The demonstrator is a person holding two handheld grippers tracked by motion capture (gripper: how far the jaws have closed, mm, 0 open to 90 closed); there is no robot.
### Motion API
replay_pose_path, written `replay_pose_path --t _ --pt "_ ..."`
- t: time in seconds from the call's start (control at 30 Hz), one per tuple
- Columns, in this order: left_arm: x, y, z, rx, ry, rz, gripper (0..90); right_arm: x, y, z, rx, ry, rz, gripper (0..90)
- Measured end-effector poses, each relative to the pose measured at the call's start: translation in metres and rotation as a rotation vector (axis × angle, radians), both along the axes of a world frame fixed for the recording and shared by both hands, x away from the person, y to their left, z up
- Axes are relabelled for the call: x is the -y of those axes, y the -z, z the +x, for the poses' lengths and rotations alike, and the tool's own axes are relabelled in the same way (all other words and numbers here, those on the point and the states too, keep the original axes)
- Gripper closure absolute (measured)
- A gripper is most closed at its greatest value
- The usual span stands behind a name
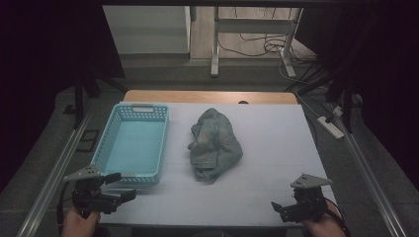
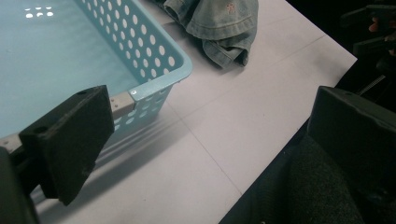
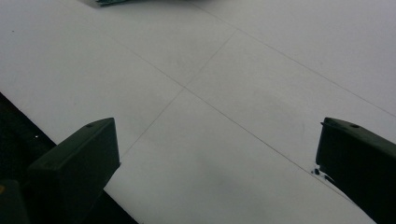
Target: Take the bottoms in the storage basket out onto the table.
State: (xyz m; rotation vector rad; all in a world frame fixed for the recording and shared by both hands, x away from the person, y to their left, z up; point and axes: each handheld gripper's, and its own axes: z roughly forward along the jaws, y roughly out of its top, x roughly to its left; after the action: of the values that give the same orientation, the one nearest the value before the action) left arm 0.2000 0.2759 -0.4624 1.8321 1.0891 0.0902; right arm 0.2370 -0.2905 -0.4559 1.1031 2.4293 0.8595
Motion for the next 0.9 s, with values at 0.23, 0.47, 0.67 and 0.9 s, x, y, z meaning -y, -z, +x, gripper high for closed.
replay_pose_path --t 0.23,0.47,0.67,0.9 --pt "-0.004 0.002 -0.004 -0.005 -0.009 0.003 0.9 0.000 0.000 0.000 0.000 0.001 -0.001 0.0" --pt "-0.009 0.005 -0.009 -0.007 -0.022 0.007 0.7 0.000 0.000 0.000 -0.001 0.001 0.000 0.0" --pt "-0.014 0.007 -0.014 -0.011 -0.034 -0.003 0.7 0.000 0.000 0.000 -0.001 0.002 -0.002 0.0" --pt "-0.020 0.009 -0.020 -0.016 -0.053 -0.007 0.6 0.000 0.000 0.000 -0.001 0.003 -0.002 0.0"
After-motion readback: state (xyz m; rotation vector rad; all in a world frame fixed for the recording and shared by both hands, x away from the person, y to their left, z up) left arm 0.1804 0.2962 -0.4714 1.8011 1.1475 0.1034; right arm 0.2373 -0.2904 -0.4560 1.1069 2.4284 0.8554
